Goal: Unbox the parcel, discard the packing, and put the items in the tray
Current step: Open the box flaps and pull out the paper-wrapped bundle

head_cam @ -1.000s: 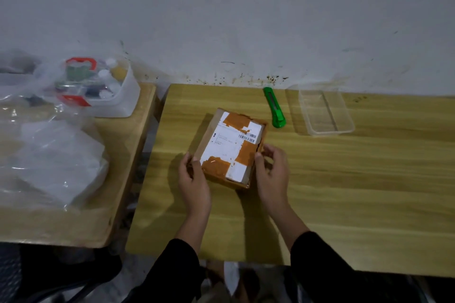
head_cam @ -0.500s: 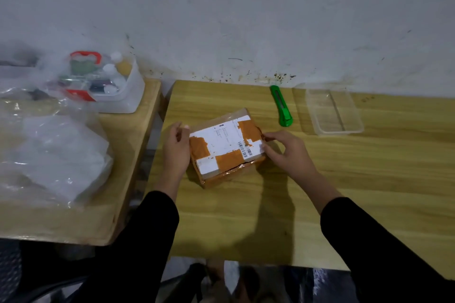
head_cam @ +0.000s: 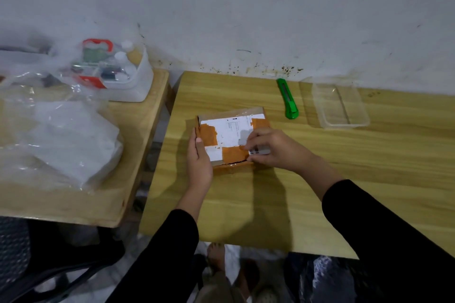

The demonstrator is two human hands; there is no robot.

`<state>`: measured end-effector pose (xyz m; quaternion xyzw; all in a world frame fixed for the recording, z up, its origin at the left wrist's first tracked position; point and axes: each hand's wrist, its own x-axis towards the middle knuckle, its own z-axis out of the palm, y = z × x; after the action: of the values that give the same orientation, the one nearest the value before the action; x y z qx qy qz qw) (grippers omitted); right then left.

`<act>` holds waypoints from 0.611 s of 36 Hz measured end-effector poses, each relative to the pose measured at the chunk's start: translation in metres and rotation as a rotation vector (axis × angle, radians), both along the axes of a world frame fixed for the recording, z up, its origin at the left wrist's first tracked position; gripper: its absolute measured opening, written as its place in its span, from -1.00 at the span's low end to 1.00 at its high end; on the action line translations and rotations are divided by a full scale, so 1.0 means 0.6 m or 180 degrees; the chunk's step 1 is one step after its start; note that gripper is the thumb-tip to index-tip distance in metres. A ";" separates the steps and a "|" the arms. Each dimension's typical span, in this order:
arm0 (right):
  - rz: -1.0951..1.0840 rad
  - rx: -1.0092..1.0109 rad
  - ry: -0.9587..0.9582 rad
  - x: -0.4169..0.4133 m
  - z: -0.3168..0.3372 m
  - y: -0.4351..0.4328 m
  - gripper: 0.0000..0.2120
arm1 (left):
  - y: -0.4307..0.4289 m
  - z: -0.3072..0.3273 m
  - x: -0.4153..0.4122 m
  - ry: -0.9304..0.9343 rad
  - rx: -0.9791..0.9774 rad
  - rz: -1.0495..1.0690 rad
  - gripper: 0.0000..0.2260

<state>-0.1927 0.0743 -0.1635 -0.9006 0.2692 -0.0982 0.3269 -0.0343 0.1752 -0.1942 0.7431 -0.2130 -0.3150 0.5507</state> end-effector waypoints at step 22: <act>0.0271 -0.0623 0.0160 0.014 0.003 0.021 -0.88 | -0.003 -0.007 0.003 0.0040 -0.0043 -0.0111 -0.62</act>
<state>-0.1840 0.0870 -0.1618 -0.9410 0.2279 -0.0874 0.2343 -0.0325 0.1737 -0.1982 0.7335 -0.2246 -0.3278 0.5514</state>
